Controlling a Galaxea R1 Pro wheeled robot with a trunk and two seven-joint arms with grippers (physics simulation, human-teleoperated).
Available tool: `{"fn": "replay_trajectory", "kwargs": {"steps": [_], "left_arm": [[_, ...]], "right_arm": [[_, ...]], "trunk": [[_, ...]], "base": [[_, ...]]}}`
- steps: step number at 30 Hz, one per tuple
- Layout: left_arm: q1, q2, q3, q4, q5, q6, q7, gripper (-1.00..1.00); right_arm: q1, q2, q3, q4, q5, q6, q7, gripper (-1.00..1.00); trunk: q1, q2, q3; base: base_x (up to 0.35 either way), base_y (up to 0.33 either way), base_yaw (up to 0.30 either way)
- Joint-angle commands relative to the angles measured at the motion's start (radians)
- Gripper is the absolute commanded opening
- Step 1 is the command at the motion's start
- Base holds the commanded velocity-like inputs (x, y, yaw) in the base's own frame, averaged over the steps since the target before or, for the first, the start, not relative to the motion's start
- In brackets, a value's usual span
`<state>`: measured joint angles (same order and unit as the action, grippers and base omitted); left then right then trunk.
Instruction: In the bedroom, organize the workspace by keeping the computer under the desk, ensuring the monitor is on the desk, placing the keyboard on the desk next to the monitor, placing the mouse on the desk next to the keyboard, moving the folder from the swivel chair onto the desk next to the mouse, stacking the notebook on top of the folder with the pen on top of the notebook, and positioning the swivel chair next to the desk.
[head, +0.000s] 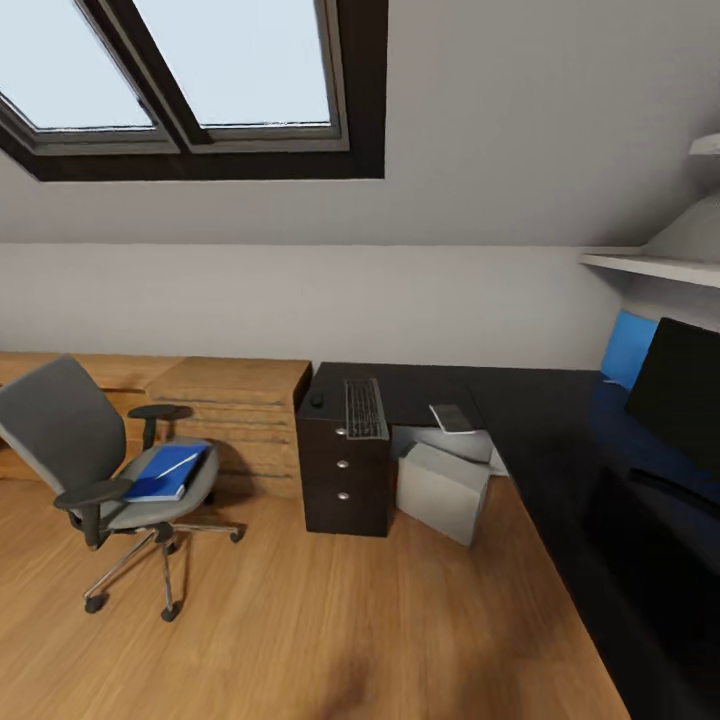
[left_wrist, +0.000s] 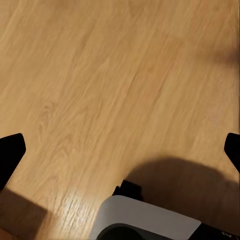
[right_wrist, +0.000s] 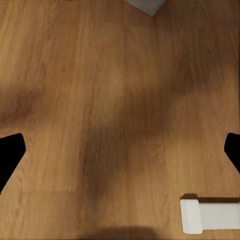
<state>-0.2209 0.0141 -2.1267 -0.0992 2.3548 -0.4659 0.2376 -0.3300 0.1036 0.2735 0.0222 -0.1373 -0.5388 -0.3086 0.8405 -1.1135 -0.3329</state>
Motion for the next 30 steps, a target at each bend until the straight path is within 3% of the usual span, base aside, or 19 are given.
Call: {"fn": "replay_trajectory", "kwargs": {"steps": [1, 18, 30], "left_arm": [[-0.001, 0.001, -0.009, -0.005, 0.001, -0.005, 0.009, 1.00], [-0.001, 0.001, -0.008, -0.021, 0.001, -0.006, 0.009, 1.00], [-0.001, 0.001, -0.009, -0.024, 0.001, -0.007, 0.009, 1.00]], "right_arm": [[-0.001, 0.001, 0.009, 0.002, -0.010, -0.005, 0.000, 1.00], [-0.001, 0.002, 0.009, 0.002, -0.010, -0.005, 0.000, 1.00], [-0.001, 0.006, 0.010, 0.002, -0.010, 0.005, -0.001, 1.00]], "trunk": [[0.001, -0.001, -0.001], [0.001, -0.001, -0.003], [0.001, -0.001, -0.005]], "base": [[0.319, 0.127, -0.269], [0.319, 0.127, -0.260], [0.319, 0.128, -0.026]]}}
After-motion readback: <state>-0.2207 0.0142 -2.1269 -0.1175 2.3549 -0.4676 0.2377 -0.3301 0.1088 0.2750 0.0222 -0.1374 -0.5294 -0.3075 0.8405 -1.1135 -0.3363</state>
